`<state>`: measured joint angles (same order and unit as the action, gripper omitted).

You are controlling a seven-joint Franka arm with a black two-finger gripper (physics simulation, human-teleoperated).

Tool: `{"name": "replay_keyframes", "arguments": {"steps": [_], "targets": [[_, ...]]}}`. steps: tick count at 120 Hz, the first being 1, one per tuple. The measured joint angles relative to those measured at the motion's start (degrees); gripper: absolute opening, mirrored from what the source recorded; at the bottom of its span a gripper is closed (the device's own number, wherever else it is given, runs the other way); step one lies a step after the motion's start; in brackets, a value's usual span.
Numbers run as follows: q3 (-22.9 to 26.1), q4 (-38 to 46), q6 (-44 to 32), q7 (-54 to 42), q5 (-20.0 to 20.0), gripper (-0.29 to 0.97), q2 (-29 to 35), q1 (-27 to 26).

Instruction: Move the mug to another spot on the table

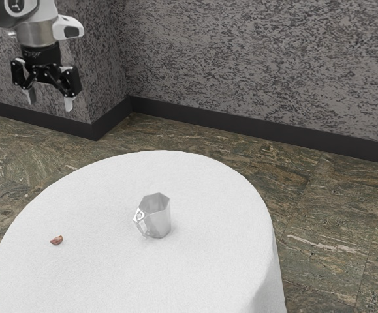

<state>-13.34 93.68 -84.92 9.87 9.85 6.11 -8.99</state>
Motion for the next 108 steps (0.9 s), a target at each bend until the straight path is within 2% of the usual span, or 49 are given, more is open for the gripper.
{"name": "replay_keyframes", "arguments": {"steps": [24, 49, 67, 89, 108], "targets": [[1.88, 3.84, -2.44, 0.61, -2.12, 0.68, 1.06, -0.68], [4.21, 18.44, -12.45, 2.23, -4.47, 0.68, 0.81, -4.78], [4.44, 27.75, -20.47, 3.61, -4.68, 0.68, 0.36, -4.48], [4.96, 33.57, -30.29, 2.98, -4.38, 0.68, -1.58, -4.64], [5.23, 34.79, -37.47, 0.24, -4.29, 0.68, -4.27, -5.15]]}}
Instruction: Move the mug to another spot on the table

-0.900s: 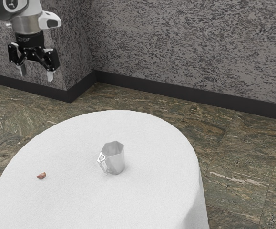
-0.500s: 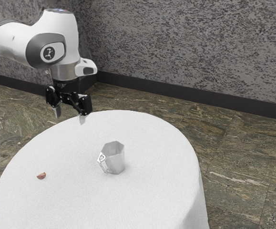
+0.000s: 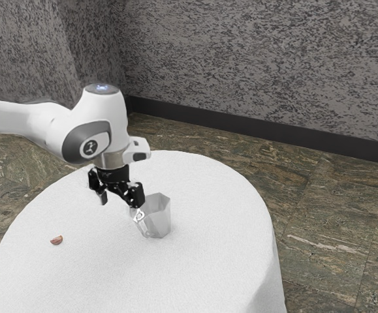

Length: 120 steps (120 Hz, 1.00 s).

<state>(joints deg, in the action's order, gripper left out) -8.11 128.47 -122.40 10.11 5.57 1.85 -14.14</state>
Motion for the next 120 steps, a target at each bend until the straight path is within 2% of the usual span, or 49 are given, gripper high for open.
{"name": "replay_keyframes", "arguments": {"steps": [37, 58, 120], "targets": [[1.31, 1.40, -6.96, -4.60, -0.83, 0.67, -3.59, -0.54], [1.34, 1.81, -8.86, -6.67, -2.14, 0.67, -5.53, -0.82], [1.43, 1.43, -15.05, -10.86, -2.53, 0.67, -9.53, 0.23]]}}
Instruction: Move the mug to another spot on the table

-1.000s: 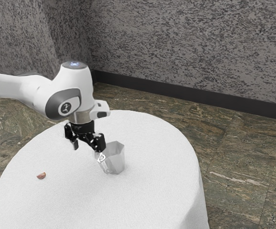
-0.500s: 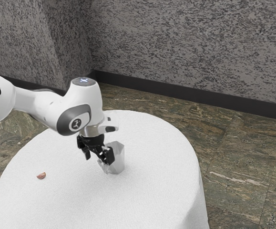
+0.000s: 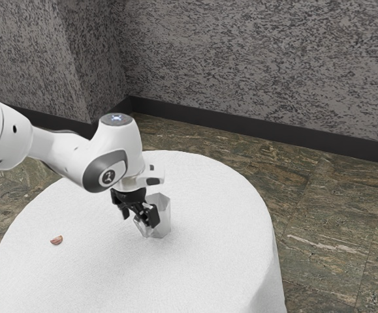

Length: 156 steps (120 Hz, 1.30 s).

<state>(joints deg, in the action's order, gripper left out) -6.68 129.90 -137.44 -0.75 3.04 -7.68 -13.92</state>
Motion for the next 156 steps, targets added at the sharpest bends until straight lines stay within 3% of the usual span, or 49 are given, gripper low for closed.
{"name": "replay_keyframes", "arguments": {"steps": [57, 102, 156], "targets": [[0.00, 0.02, -3.45, -1.84, -0.22, 0.66, -1.81, -0.03], [0.00, 0.27, -3.76, -2.08, -0.93, 0.36, -1.70, -0.38], [-0.07, 0.61, -1.29, -0.95, -0.97, 0.18, -1.07, -0.44]]}}
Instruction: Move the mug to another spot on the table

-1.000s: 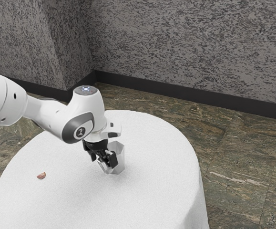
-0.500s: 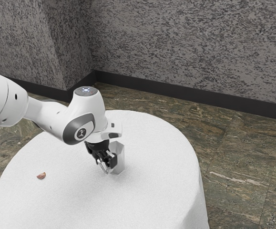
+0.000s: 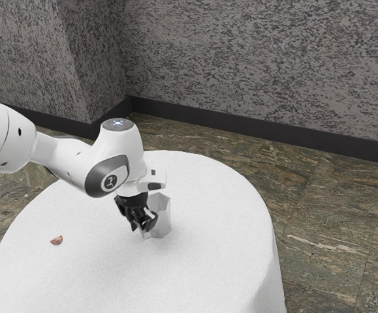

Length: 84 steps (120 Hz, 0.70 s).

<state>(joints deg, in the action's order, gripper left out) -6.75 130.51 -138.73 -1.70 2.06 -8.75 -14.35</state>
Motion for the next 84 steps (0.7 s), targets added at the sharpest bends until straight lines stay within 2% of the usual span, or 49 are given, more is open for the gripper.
{"name": "replay_keyframes", "arguments": {"steps": [30, 84], "targets": [[-0.13, -0.44, -0.96, 2.37, 0.83, 0.08, 0.50, 0.04], [-1.12, -0.42, -13.62, 5.06, 2.40, -0.01, 1.94, 0.22]]}}
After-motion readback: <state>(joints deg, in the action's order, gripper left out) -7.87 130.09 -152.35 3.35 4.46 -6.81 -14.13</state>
